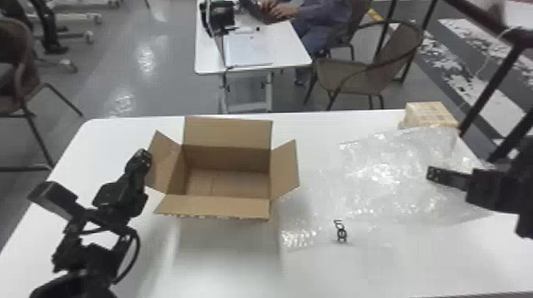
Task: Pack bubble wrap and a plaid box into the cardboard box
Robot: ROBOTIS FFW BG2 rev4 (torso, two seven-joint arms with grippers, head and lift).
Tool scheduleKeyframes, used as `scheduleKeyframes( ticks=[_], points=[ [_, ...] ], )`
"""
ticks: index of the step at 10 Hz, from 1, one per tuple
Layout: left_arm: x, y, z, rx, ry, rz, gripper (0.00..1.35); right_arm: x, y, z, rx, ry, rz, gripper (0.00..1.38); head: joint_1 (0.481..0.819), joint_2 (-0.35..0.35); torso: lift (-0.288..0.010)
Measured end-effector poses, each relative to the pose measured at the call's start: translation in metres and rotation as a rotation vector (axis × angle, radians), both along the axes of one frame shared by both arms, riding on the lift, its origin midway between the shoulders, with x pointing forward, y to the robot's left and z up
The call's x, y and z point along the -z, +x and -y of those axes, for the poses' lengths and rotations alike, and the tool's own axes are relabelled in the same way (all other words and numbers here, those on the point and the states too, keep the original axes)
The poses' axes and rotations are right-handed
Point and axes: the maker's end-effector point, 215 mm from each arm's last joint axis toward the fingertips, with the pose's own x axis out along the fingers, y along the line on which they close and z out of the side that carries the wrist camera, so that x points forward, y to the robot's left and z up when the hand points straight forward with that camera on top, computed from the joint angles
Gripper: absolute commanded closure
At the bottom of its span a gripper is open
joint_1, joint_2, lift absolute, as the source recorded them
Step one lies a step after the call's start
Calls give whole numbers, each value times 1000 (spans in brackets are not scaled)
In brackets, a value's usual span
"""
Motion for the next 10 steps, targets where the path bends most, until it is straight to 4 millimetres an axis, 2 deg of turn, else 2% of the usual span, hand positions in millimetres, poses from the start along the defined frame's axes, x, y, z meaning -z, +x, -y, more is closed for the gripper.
scheduleKeyframes(
  ticks=[1, 2, 4, 6, 7, 10],
  points=[
    [0, -1, -3, -20, 5, 1, 1204, -19, -1, 7, 8, 2, 42, 1010, 695, -23, -110],
    [1, -3, -6, -61, 8, 3, 1204, -33, 0, 4, -3, 16, 78, 1010, 695, -20, -110],
    [4, -10, -6, -160, 2, 2, 1204, -47, 6, -12, -41, 58, 128, 1010, 695, -5, -110],
    [4, -15, 3, -196, -2, 12, 1204, -62, 18, -37, -91, 101, 182, 1010, 695, 14, -110],
    [2, -16, 7, -196, -2, 19, 1204, -69, 27, -61, -142, 140, 212, 1010, 695, 31, -110],
    [-4, -16, 10, -206, -1, 36, 1204, -70, 52, -157, -304, 295, 246, 1010, 682, 116, -110]
  ],
)
